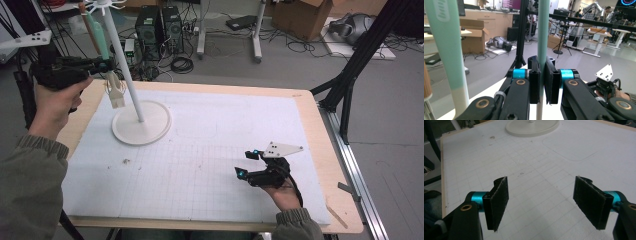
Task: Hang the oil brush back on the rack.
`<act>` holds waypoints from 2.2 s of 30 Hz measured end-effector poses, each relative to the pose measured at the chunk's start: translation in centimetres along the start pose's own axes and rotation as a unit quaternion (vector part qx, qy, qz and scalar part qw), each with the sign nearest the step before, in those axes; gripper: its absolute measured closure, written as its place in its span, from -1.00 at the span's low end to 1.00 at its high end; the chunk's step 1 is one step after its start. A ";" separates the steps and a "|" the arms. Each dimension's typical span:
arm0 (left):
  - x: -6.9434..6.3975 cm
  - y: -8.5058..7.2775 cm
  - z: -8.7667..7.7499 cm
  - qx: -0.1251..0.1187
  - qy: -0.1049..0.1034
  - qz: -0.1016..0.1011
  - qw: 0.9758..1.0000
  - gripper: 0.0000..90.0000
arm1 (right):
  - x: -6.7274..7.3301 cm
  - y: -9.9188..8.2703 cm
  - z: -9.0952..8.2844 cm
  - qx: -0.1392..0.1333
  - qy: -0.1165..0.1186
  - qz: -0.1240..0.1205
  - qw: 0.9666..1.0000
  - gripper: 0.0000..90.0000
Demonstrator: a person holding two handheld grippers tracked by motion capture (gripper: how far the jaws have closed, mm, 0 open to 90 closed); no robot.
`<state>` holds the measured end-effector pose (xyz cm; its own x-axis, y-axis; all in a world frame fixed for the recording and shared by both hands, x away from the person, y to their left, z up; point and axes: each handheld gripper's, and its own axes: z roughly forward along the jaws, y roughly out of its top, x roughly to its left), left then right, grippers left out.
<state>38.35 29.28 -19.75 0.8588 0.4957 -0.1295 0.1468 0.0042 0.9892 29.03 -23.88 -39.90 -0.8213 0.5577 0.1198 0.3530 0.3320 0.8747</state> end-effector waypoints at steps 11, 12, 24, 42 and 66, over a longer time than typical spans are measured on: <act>0.7 1.2 1.4 0.003 0.006 -0.001 1.000 0.86 | 0.0 0.0 -0.2 -0.005 0.001 0.001 1.000 -0.38; 0.8 1.2 1.4 0.003 0.008 -0.003 1.000 0.86 | 0.0 0.0 -0.2 -0.005 0.002 0.001 1.000 -0.38; 2.3 0.7 1.8 -0.002 0.012 -0.024 1.000 0.86 | -0.1 0.0 -0.3 -0.006 0.004 0.003 1.000 -0.38; 2.9 0.1 1.8 -0.004 0.037 -0.039 0.999 0.79 | 0.0 0.0 -0.3 -0.006 0.007 0.000 1.000 -0.38; 0.3 0.1 0.7 0.029 0.090 0.023 0.995 0.17 | 0.0 0.2 -0.2 -0.009 0.006 -0.003 1.000 -0.38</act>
<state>38.96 28.85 -19.71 0.7645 0.6415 -0.0644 0.1416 -0.0696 0.9875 29.00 -23.99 -39.59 -0.8289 0.5462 0.1206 0.3403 0.3214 0.8837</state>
